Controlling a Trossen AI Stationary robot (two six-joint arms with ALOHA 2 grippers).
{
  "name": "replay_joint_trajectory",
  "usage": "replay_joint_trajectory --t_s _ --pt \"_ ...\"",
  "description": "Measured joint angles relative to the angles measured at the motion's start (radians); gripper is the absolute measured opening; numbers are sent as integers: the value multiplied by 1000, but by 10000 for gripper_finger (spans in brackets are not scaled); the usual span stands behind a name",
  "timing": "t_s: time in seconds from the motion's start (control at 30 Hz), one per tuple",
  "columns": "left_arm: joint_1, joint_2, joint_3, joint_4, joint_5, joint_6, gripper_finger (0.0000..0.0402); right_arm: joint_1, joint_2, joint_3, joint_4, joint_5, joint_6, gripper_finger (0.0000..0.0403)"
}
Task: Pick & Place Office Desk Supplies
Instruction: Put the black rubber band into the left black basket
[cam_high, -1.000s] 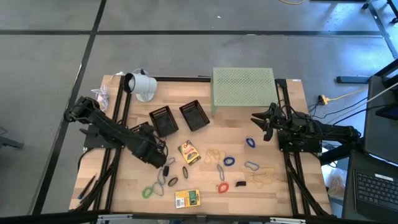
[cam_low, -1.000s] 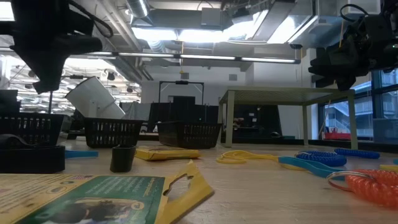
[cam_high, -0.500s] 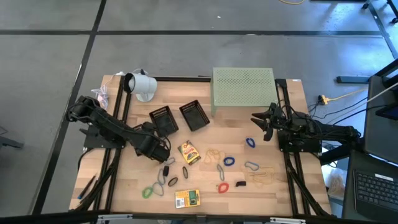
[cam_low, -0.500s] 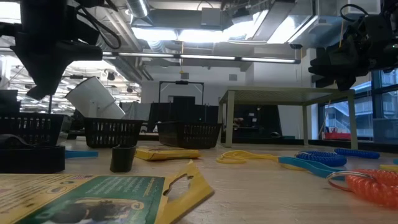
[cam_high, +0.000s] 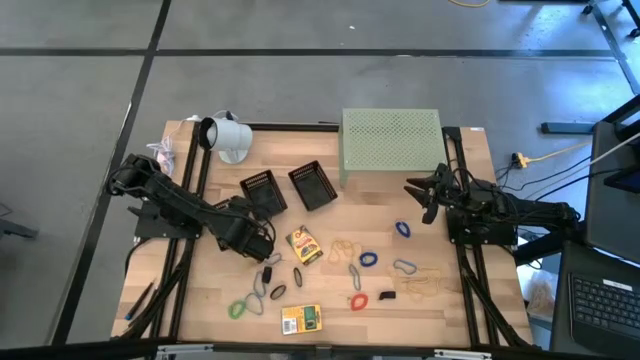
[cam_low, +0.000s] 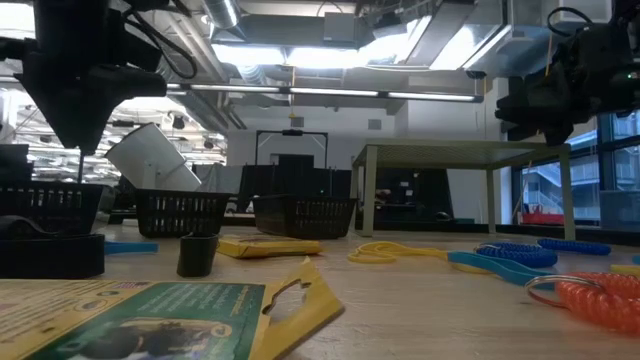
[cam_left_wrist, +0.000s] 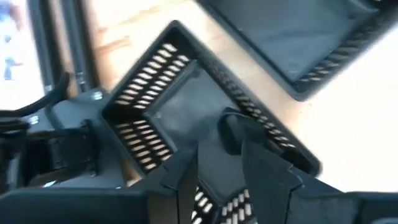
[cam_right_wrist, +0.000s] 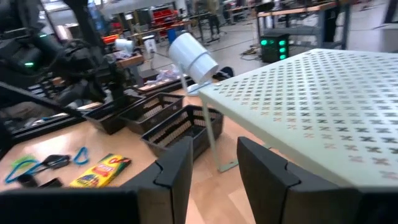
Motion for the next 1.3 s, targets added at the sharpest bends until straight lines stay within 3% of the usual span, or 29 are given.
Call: replay_joint_trajectory --t_s 0.13,0.23,0.37,0.47,0.63,0.83,0.93,1.3 --pt "-1 0 0 191 -51 129 112 0 0 0 0 78 -12 131" --pt "-3 0 0 423 -64 282 112 0 0 0 1 124 -20 131" --pt "-18 0 0 707 -75 486 119 0 0 0 1 132 1 131" --pt "-28 0 0 832 -119 593 130 0 0 0 0 130 30 131" --pt "-27 20 0 908 -130 703 162 0 0 0 -10 106 63 131" --pt "-28 105 0 956 32 1029 195 0 0 0 -15 28 66 131" --pt "-30 147 0 993 84 1153 196 0 0 0 -15 28 66 131" --pt "-30 268 0 1052 108 1497 185 0 0 0 -14 25 63 131"
